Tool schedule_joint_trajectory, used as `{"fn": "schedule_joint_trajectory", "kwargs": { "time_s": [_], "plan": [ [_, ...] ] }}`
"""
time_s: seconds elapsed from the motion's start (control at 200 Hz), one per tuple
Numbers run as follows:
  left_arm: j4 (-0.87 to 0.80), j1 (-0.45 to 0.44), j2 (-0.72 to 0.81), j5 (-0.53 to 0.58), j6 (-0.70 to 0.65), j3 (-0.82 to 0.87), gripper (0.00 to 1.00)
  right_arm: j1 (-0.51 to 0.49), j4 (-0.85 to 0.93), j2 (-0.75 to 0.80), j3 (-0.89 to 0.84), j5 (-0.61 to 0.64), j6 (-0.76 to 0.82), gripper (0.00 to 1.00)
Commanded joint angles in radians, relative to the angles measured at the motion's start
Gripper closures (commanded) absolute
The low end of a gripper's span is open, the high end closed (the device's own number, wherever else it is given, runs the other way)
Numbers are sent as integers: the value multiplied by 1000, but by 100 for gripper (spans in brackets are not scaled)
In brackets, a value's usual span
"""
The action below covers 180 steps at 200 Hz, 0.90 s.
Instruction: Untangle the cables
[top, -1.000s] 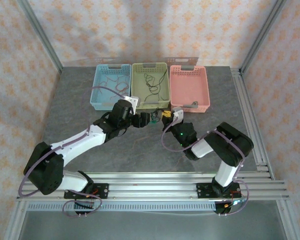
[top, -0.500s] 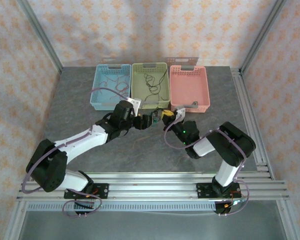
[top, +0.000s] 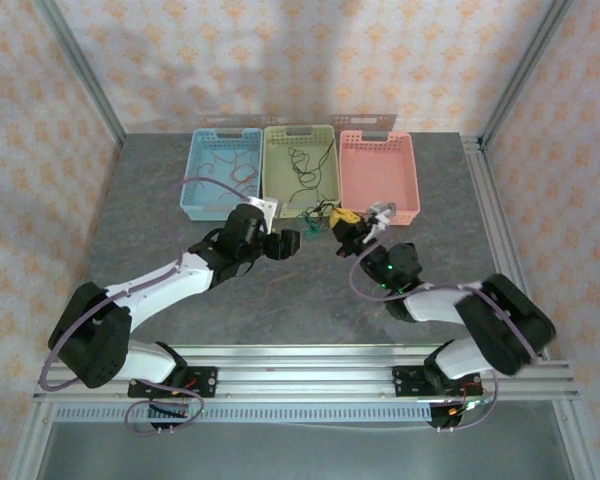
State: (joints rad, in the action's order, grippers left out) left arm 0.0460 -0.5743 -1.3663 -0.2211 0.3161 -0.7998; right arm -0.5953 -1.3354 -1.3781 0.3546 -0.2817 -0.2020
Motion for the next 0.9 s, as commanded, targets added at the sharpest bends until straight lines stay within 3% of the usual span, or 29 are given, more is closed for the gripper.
{"fn": "schedule_joint_trajectory", "kwargs": {
  "time_s": [0.0,0.1,0.435,0.616,0.896],
  "plan": [
    [59,1,36,-24,0,18,28,4,83,123,-19,-39,-6,100],
    [84,-2,48,-70,-5,31,29,5,119,162,-25,-45,-2,100],
    [124,-20,68,-174,-29,51,31,5,42,58,-20,-64,6,100],
    [119,-19,63,-172,-26,48,29,5,156,114,-17,8,59,100],
    [173,-19,108,-204,-25,90,30,6,160,107,-25,68,72,100]
  ]
}}
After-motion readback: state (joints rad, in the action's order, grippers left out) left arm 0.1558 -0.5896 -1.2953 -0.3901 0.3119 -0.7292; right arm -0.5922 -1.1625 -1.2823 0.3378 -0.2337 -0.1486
